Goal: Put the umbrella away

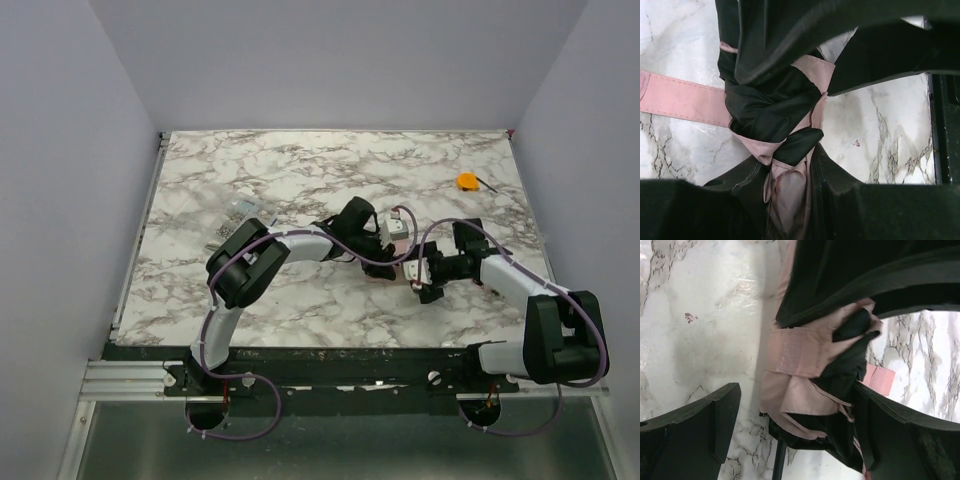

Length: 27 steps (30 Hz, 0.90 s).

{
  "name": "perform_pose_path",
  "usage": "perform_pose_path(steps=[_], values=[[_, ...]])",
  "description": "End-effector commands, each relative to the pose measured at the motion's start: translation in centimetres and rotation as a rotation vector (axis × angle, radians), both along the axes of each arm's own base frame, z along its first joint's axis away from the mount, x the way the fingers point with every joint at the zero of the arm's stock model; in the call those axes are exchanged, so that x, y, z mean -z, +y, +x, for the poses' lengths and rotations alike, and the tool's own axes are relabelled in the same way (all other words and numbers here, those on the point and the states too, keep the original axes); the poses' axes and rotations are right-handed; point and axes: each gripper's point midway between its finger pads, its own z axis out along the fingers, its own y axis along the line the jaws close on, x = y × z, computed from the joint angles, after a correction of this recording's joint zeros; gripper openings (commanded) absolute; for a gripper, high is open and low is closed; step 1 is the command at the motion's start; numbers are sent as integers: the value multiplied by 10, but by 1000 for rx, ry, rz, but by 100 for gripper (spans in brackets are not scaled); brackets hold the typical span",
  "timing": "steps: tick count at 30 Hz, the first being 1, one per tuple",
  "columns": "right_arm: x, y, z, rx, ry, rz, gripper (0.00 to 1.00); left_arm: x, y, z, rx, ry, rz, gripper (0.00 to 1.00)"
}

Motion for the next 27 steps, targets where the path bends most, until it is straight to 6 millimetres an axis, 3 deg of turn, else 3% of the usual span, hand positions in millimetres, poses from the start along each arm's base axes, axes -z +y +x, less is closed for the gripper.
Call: perform_pose_path(steps=[1,4,8,10,15,20,27], values=[[32,-4,-13,-19,36,-104,90,118,98,-96,-3,416,517,0],[51,-7,-26,-18,92,-174,74,115,96,-94,-12,419,505,0],[61,-17,-32,6,122,-229,39,106,92,-85,-49,421,462,0],[65,-21,-36,-4,114,-254,30,99,89,-77,-80,414,433,1],[74,-26,-52,-39,88,-278,23,68,78,-57,-139,382,319,17],[82,-33,-63,-56,69,-312,16,17,63,-43,-157,331,161,39],[87,-37,-71,-97,44,-342,11,-47,60,-20,-246,197,-1,51]])
